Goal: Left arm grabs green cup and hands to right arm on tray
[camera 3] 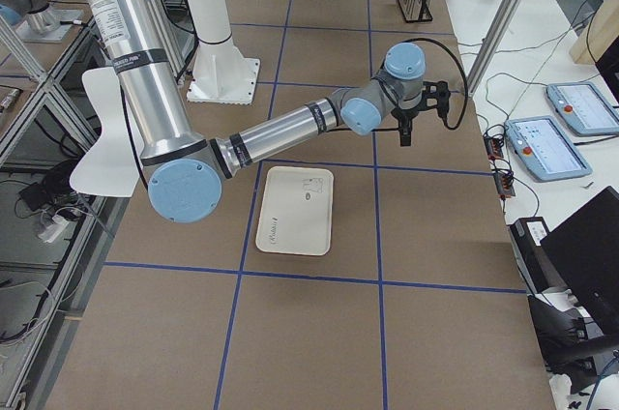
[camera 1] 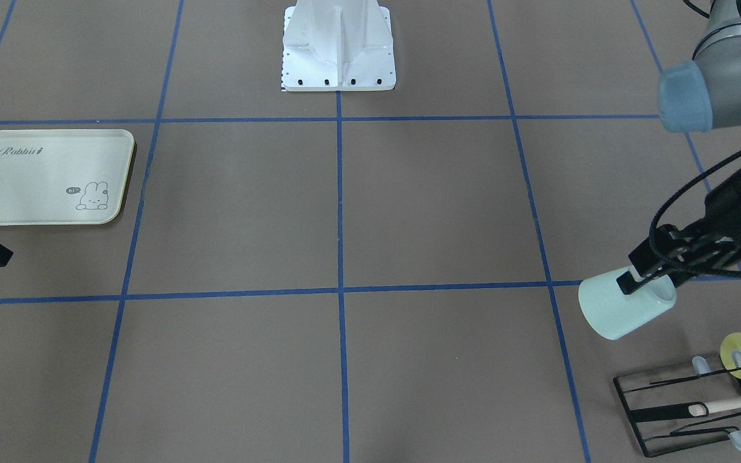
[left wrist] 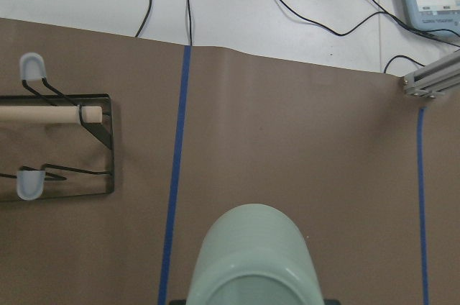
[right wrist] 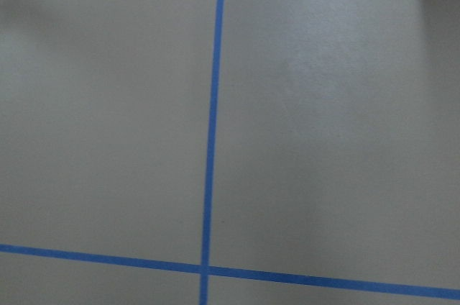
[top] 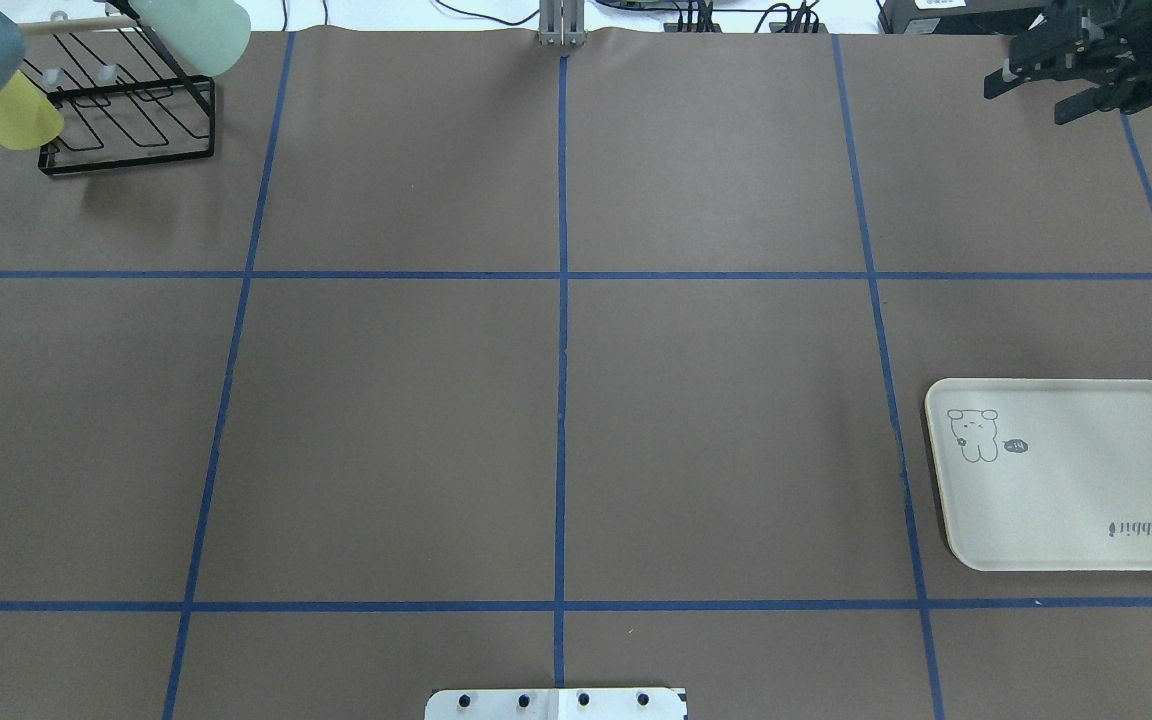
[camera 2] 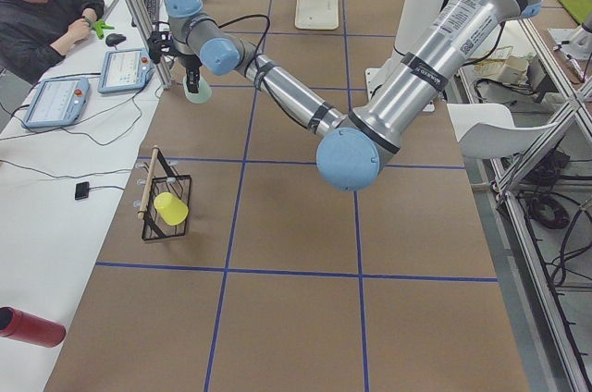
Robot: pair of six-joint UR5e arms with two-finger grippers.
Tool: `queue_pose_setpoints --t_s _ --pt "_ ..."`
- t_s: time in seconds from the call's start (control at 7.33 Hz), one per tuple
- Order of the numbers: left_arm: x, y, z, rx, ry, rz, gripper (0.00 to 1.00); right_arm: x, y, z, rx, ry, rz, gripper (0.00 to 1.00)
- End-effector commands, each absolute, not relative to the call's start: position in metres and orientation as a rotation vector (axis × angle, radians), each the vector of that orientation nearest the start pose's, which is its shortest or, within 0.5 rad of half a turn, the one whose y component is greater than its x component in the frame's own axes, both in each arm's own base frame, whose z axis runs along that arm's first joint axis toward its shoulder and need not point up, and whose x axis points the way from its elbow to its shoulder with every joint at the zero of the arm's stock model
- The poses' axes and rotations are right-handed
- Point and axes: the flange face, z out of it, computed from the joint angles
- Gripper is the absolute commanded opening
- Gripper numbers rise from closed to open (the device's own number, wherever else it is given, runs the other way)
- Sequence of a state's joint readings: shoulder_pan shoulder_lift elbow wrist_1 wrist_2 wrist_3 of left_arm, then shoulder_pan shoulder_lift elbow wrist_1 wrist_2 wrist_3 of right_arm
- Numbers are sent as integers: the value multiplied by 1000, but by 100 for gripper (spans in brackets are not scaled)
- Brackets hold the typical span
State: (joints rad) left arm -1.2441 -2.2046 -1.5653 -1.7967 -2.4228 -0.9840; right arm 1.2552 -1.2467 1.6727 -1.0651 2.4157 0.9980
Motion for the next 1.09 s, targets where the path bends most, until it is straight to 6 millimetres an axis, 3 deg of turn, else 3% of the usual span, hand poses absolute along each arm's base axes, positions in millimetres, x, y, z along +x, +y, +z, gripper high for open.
queue_pose_setpoints --t_s 0.0,0.27,0.68,0.95 --pt "174 -631 223 111 1259 -293 0 -148 -580 333 190 -1290 308 100" --pt "195 -601 213 55 1421 -367 0 -165 -568 303 155 -1414 351 100" --pt "219 -561 190 -81 1618 -409 0 -187 -541 274 148 -1578 298 100" --pt "223 -531 174 -187 1734 -411 0 -192 -525 254 190 -1677 228 99"
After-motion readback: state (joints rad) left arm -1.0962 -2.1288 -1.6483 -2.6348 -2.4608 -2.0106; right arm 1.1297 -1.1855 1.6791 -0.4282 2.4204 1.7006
